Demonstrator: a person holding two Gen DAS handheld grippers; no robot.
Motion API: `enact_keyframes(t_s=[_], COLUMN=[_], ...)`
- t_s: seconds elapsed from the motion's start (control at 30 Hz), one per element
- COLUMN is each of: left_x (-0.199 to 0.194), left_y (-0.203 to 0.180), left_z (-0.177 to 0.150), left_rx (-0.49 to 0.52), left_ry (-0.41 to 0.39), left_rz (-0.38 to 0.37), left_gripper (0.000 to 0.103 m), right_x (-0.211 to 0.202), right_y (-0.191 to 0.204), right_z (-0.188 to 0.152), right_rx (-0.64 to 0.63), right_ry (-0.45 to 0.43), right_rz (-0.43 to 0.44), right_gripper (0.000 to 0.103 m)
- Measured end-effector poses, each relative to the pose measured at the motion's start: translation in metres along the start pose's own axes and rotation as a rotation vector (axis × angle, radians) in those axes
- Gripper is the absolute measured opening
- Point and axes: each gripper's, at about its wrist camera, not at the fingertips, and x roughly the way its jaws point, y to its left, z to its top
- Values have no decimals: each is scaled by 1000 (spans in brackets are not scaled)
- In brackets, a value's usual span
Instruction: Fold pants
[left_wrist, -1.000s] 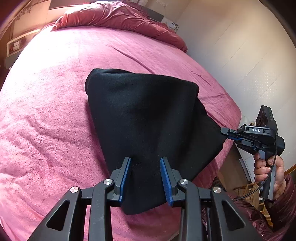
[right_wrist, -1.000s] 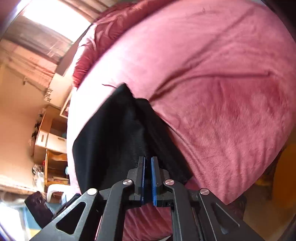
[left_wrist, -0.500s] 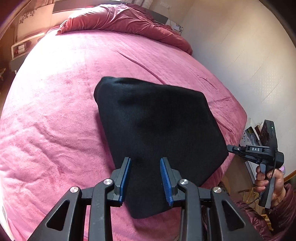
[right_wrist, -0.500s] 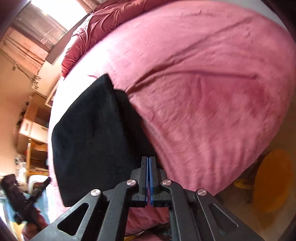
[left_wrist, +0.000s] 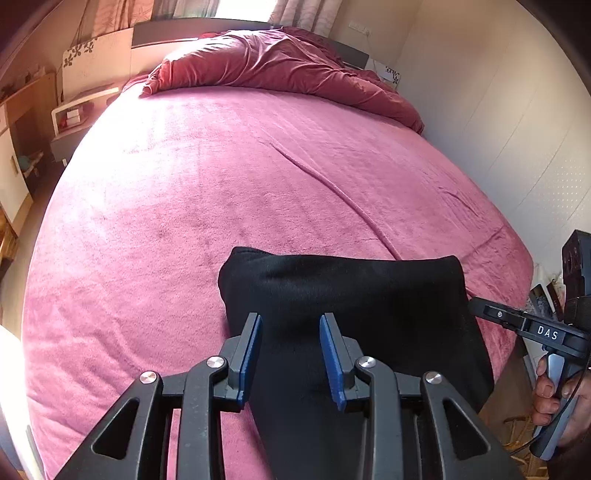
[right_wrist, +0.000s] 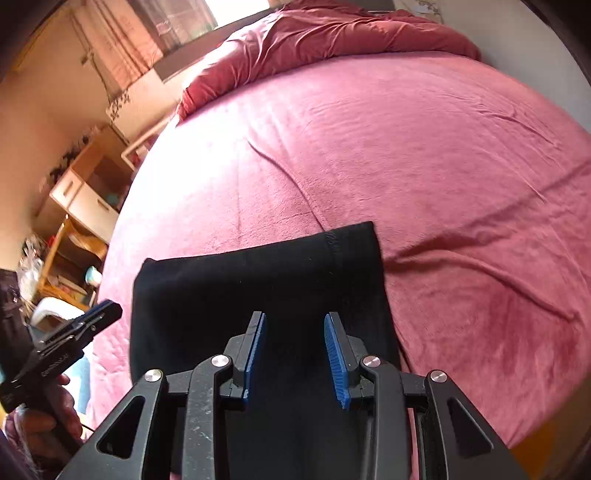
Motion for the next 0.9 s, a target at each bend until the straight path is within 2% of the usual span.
enact_keyframes(t_s=[0.1, 0.23, 0.37, 0.67, 0.9], left_x=[17, 38, 56, 70, 48], left_y=[-10, -17, -19, -22, -19], left_z=[4, 1, 0, -4, -4], left_rx=[46, 66, 58, 59, 28], left_ry=[19, 53, 81, 67, 34], left_rz=[63, 91, 98, 107, 98], left_gripper=[33, 33, 33, 33, 38], right_x=[23, 42, 56, 67, 50], right_y=[-3, -14, -23, -33, -34], right_z=[4, 3, 3, 3, 0], right_rx=[-14, -14, -8, 12, 34], right_ry=[42, 67, 73, 36, -7], right_rz=[-64, -122, -140, -105, -57], right_gripper=[34, 33, 34, 35, 40])
